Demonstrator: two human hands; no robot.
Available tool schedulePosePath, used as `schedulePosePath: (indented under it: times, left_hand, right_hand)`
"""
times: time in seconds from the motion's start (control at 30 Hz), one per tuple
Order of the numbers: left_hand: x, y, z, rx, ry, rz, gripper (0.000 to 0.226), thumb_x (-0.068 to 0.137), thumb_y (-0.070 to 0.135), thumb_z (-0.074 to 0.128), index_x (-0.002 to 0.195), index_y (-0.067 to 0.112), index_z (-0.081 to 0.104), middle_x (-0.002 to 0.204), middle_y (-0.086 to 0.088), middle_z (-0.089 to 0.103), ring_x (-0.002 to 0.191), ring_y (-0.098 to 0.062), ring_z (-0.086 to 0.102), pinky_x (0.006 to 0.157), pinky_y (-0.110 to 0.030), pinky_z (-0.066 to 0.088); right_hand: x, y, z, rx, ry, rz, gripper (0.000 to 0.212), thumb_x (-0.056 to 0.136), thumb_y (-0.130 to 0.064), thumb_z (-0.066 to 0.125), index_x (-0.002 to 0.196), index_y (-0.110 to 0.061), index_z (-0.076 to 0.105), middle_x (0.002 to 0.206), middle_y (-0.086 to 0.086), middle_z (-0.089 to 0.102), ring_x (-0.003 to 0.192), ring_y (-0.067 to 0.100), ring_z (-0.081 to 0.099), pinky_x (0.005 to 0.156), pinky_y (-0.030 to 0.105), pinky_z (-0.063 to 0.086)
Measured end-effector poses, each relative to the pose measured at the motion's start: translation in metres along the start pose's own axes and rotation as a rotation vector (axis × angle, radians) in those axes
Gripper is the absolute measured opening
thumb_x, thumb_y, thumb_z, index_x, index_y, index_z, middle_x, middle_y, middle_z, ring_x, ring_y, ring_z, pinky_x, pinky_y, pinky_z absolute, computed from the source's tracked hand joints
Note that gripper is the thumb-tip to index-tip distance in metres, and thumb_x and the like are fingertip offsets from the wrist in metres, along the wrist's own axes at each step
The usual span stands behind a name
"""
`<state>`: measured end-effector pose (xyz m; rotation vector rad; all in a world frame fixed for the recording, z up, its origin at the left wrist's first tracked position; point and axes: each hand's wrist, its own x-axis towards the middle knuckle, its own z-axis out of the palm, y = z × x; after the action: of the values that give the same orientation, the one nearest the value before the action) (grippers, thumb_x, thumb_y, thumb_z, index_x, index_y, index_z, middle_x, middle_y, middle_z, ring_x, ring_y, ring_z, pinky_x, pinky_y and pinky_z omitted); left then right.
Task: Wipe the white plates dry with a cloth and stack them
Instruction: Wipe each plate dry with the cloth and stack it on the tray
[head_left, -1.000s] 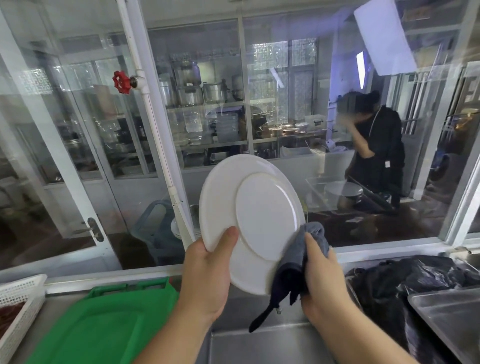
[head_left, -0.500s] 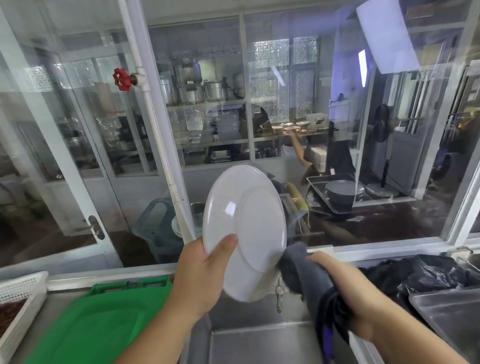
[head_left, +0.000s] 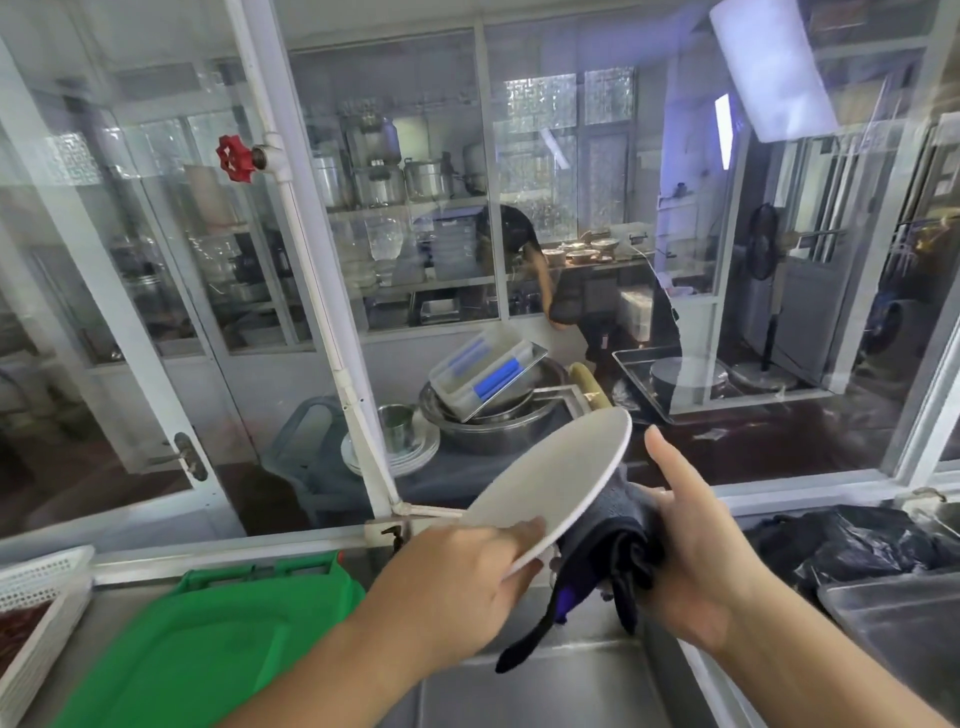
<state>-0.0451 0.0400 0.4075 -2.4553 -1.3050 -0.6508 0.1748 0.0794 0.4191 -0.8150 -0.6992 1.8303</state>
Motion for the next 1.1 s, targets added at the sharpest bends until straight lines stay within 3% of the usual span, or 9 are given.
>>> schedulePosePath:
  times: [0.1,0.23,0.4,0.57,0.63,0.73,0.83,0.97,1.1]
  left_hand:
    - [0.002,-0.003,0.004,0.19,-0.028,0.098,0.037,0.081,0.034,0.085,0.116,0.024,0.081,0.082,0.012,0.078,0.061,-0.015,0.072,0.045,-0.026,0.052]
    - [0.006,-0.002,0.007,0.285,-0.081,0.189,0.049,0.088,0.031,0.048,0.124,0.018,0.078,0.109,0.005,0.082,0.073,-0.013,0.076,0.05,-0.027,0.057]
    - [0.009,0.008,0.013,0.333,-0.109,0.205,0.059,0.065,0.022,0.091,0.123,0.013,0.08,0.114,-0.001,0.082,0.093,-0.013,0.079,0.06,-0.029,0.063]
    - [0.012,0.024,0.008,0.172,-0.159,0.076,0.058,0.089,0.058,0.065,0.137,0.026,0.072,0.138,0.002,0.073,0.124,-0.013,0.07,0.093,-0.031,0.062]
    - [0.016,0.023,0.004,0.006,-0.203,-0.034,0.066,0.098,0.069,0.037,0.153,0.038,0.055,0.159,0.012,0.054,0.145,-0.006,0.047,0.119,-0.031,0.039]
    - [0.027,0.011,0.004,-0.206,-0.123,-0.218,0.06,0.104,0.063,0.03,0.156,0.04,0.049,0.159,0.025,0.045,0.143,0.012,0.029,0.121,-0.01,0.013]
    - [0.042,-0.006,0.01,-0.417,0.116,-0.583,0.05,0.107,0.048,0.049,0.157,0.041,0.045,0.154,0.023,0.045,0.138,0.005,0.039,0.119,-0.024,0.031]
    - [0.058,-0.013,0.025,-1.16,0.267,-1.185,0.039,0.106,0.041,0.057,0.143,0.03,0.062,0.139,0.004,0.067,0.11,-0.011,0.066,0.082,-0.028,0.054]
    - [0.052,-0.002,0.048,-1.591,0.159,-1.294,0.056,0.108,0.059,0.04,0.128,0.021,0.076,0.127,-0.014,0.076,0.113,-0.033,0.075,0.094,-0.046,0.055]
  right_hand:
    - [0.005,0.003,-0.004,0.046,0.004,0.033,0.08,0.08,-0.068,0.071,0.117,0.002,0.077,0.124,0.027,0.072,0.11,0.043,0.073,0.081,0.051,0.064]
    - [0.01,0.005,-0.01,0.055,-0.021,0.037,0.059,0.074,-0.053,0.08,0.106,-0.003,0.081,0.119,0.025,0.075,0.102,0.04,0.076,0.073,0.053,0.065]
    - [0.018,0.014,-0.022,0.075,0.017,-0.012,0.054,0.073,-0.041,0.072,0.112,-0.004,0.08,0.119,0.026,0.074,0.095,0.039,0.076,0.082,0.046,0.064]
    - [0.022,0.017,-0.041,0.136,0.02,-0.083,0.049,0.076,-0.044,0.066,0.101,-0.005,0.083,0.108,0.025,0.076,0.09,0.038,0.076,0.09,0.046,0.056]
    - [0.022,0.014,-0.049,0.161,0.03,-0.091,0.049,0.077,-0.046,0.066,0.099,-0.006,0.084,0.112,0.025,0.074,0.096,0.04,0.073,0.101,0.052,0.048]
    - [0.021,0.008,-0.061,0.195,0.054,-0.074,0.047,0.07,-0.048,0.071,0.091,-0.007,0.084,0.111,0.023,0.071,0.104,0.041,0.064,0.1,0.053,0.04]
    - [0.018,0.0,-0.071,0.201,0.042,-0.081,0.045,0.067,-0.047,0.075,0.091,-0.01,0.085,0.114,0.021,0.074,0.101,0.043,0.069,0.104,0.057,0.045]
    - [0.014,-0.011,-0.085,0.198,0.0,-0.106,0.045,0.07,-0.046,0.074,0.097,-0.011,0.084,0.108,0.02,0.077,0.09,0.041,0.076,0.081,0.058,0.061]
    - [0.008,-0.015,-0.102,0.184,0.004,-0.076,0.053,0.069,-0.048,0.075,0.107,-0.012,0.083,0.114,0.021,0.076,0.093,0.043,0.076,0.075,0.054,0.061]
